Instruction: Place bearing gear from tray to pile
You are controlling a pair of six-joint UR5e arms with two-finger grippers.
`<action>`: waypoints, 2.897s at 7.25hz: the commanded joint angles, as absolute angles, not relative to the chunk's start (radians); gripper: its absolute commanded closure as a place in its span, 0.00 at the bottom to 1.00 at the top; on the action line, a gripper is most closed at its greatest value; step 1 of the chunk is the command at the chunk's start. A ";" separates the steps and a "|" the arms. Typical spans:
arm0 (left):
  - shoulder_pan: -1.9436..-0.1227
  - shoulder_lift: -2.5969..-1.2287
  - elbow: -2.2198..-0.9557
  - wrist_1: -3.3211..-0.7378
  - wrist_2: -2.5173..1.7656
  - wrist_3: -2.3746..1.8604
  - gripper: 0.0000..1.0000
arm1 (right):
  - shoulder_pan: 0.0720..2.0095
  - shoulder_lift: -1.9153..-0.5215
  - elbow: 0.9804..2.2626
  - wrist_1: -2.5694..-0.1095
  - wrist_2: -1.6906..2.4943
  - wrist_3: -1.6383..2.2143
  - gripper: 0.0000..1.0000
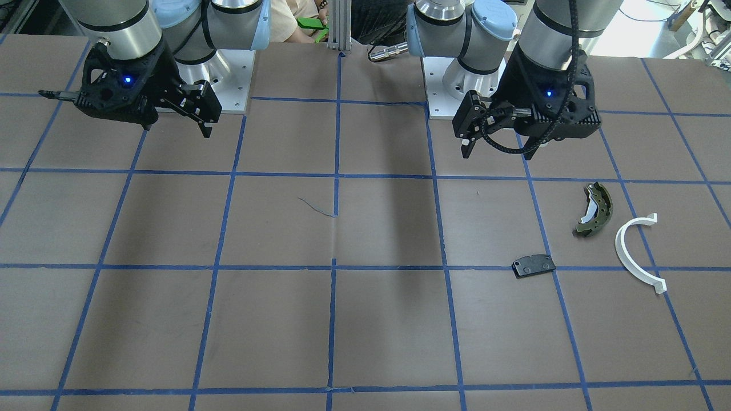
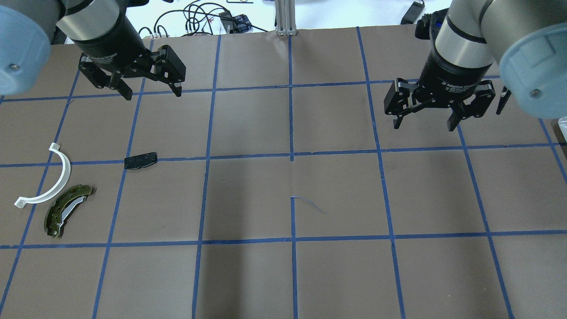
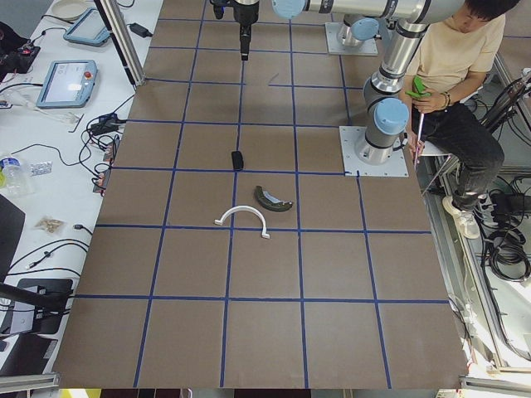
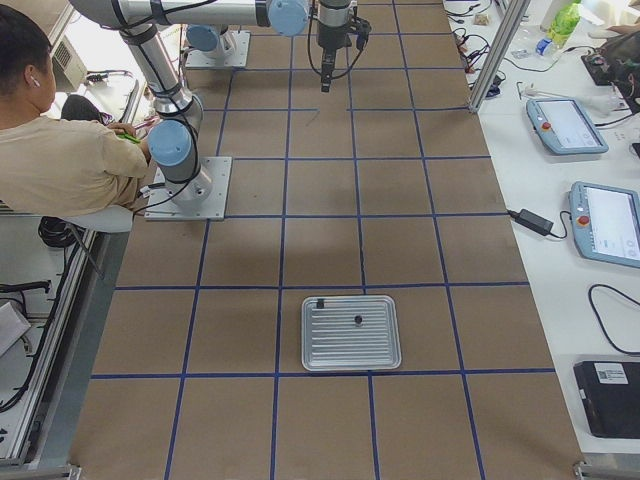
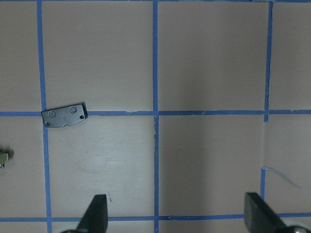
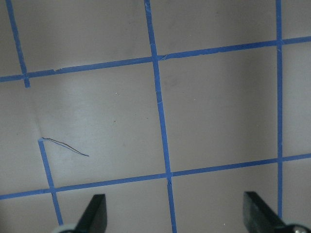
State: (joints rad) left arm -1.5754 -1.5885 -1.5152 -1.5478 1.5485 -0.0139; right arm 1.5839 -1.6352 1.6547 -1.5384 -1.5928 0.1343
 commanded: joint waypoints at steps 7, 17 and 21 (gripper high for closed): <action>-1.575 -1.589 -1.513 -1.580 1.575 0.051 0.00 | 1.307 -1.628 1.657 -1.551 -1.640 -0.194 0.00; -1.575 -1.588 -1.514 -1.577 1.574 0.051 0.00 | 0.750 -1.265 1.617 -1.967 -1.634 -1.147 0.00; -1.575 -1.585 -1.514 -1.577 1.574 0.051 0.00 | 0.718 -1.063 1.485 -2.011 -1.631 -1.200 0.01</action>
State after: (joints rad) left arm -1.5753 -1.5854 -1.5138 -1.5769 1.5739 0.0506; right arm 0.7208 -1.1152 1.5245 -2.0074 -1.6311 -1.1930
